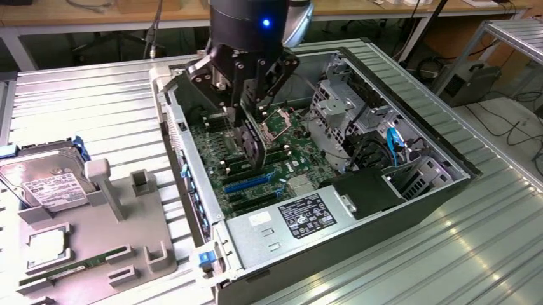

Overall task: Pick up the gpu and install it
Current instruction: 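Pick up the gpu and move the gpu toward the slot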

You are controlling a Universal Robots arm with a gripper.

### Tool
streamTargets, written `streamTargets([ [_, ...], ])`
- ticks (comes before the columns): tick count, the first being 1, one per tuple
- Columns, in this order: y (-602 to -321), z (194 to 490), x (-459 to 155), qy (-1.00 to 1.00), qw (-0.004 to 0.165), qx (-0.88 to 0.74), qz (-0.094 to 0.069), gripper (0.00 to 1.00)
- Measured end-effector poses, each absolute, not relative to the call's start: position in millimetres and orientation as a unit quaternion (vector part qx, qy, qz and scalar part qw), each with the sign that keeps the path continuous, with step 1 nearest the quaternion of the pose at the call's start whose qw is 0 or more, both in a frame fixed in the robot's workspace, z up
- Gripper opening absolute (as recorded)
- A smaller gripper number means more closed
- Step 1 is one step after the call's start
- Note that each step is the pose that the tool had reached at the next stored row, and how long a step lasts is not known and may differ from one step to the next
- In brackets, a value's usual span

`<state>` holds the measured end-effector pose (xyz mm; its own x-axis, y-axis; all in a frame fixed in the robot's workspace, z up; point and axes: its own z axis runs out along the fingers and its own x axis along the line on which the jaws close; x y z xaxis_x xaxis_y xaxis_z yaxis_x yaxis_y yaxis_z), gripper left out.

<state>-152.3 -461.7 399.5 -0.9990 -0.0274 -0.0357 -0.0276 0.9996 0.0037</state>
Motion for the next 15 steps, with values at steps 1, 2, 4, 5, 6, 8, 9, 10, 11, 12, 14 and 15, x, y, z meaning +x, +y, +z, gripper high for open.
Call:
streamTargets([
  [1,-460.6,397.8,-147.9,1.0,0.018,-0.014,0.002,0.26],
  [2,-459.3,395.9,-143.3,1.0,0.017,-0.014,0.002,0.26],
  [4,-456.7,392.2,-133.9,1.0,0.017,-0.014,0.002,0.26],
  [5,-454.6,389.3,-126.6,1.0,0.016,-0.014,0.002,0.26],
  [6,-453.0,386.8,-120.4,1.0,0.016,-0.014,0.002,0.26],
  [8,-451.5,382.5,-109.8,1.0,0.015,-0.014,0.002,0.26],
  [9,-451.2,380.6,-104.9,1.0,0.014,-0.014,0.002,0.26],
  [10,-451.1,379.0,-100.8,1.0,0.014,-0.014,0.002,0.26],
  [11,-450.9,377.5,-96.1,1.0,0.012,-0.014,0.002,0.26],
  [12,-450.9,376.1,-91.6,1.0,0.011,-0.014,0.002,0.26],
  [14,-450.7,373.6,-82.0,1.0,0.007,-0.014,0.002,0.26],
  [15,-450.7,372.8,-78.3,1.0,0.004,-0.014,0.002,0.26],
])
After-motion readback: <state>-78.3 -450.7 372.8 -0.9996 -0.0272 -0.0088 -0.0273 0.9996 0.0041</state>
